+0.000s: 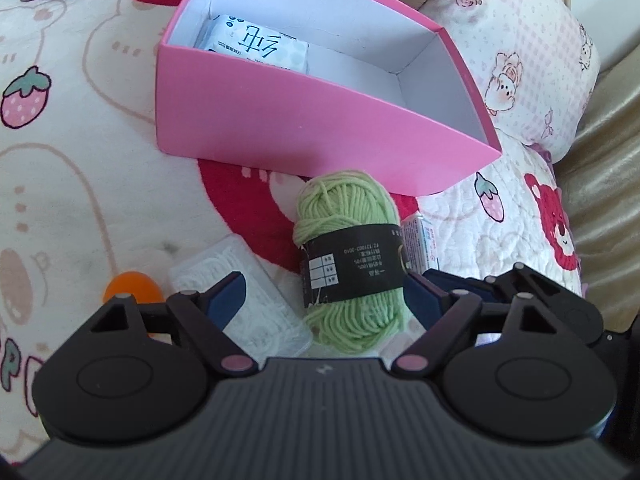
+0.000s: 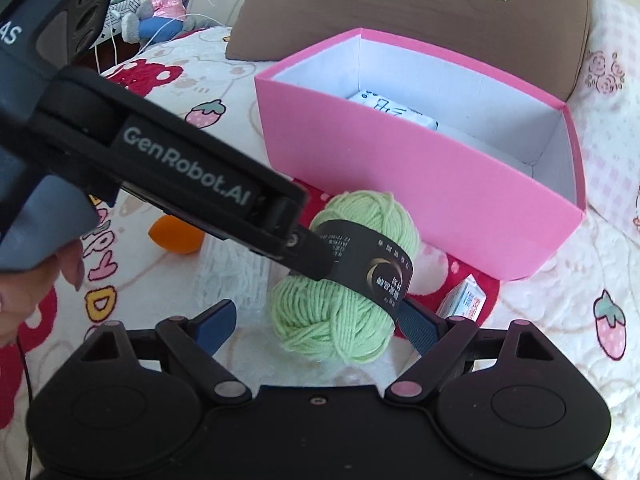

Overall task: Organize objects
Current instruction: 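Close the left tool on the green yarn ball and lift it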

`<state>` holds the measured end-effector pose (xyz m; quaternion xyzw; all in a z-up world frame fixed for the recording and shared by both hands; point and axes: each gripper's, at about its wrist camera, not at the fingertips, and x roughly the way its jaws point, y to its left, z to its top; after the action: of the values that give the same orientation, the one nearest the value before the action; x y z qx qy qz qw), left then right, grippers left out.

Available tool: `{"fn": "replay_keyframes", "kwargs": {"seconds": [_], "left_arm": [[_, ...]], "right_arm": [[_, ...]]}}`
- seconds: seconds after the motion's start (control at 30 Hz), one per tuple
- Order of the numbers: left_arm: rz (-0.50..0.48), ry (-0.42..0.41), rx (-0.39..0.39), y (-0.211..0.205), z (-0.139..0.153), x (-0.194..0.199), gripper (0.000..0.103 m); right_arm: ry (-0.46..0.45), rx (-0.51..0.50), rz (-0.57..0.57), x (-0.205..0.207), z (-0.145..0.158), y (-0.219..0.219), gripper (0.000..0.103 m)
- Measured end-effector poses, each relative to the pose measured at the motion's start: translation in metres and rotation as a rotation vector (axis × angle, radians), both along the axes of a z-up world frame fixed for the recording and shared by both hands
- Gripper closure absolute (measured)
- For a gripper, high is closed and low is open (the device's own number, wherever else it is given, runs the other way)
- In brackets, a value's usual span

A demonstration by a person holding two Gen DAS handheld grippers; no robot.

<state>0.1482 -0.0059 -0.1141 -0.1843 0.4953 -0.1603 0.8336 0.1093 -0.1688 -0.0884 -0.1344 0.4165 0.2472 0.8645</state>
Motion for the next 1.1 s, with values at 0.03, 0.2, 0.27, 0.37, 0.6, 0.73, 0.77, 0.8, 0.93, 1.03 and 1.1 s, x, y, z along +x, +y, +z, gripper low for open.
{"fn": "replay_keyframes", "kwargs": {"seconds": [0.03, 0.2, 0.27, 0.37, 0.6, 0.73, 0.77, 0.8, 0.93, 1.03, 1.1], "left_arm": [[0.005, -0.003, -0.005, -0.002, 0.000, 0.001, 0.018], [0.038, -0.011, -0.042, -0.005, -0.004, 0.003, 0.018], [0.042, -0.013, -0.053, -0.006, -0.008, 0.004, 0.019], [0.037, -0.002, -0.057, -0.006, -0.016, 0.003, 0.028], [0.035, 0.034, -0.164, -0.003, -0.022, 0.001, 0.045], [0.051, 0.038, -0.190, -0.006, -0.034, 0.001, 0.050], [0.056, 0.040, -0.200, -0.006, -0.037, 0.000, 0.050], [0.061, 0.033, -0.199, -0.007, -0.038, 0.000, 0.051], [0.067, 0.007, -0.197, -0.007, -0.037, -0.003, 0.053], [0.065, -0.021, -0.176, -0.013, -0.035, -0.009, 0.054], [0.072, -0.038, -0.147, -0.020, -0.031, -0.013, 0.054]], "right_arm": [[0.002, 0.001, -0.007, 0.002, -0.002, -0.001, 0.013], [0.044, 0.015, -0.052, 0.013, -0.009, -0.006, 0.013], [0.057, 0.021, -0.066, 0.016, -0.010, -0.009, 0.013], [0.078, 0.048, -0.097, 0.023, -0.012, -0.015, 0.014], [0.190, 0.200, -0.215, 0.039, -0.027, -0.035, 0.017], [0.171, 0.176, -0.195, 0.033, -0.028, -0.027, 0.026], [0.166, 0.159, -0.196, 0.037, -0.029, -0.023, 0.027], [0.159, 0.149, -0.195, 0.039, -0.028, -0.021, 0.029], [0.141, 0.136, -0.178, 0.038, -0.026, -0.020, 0.034], [0.166, 0.148, -0.225, 0.037, -0.023, -0.020, 0.037], [0.152, 0.140, -0.231, 0.035, -0.023, -0.016, 0.037]]}}
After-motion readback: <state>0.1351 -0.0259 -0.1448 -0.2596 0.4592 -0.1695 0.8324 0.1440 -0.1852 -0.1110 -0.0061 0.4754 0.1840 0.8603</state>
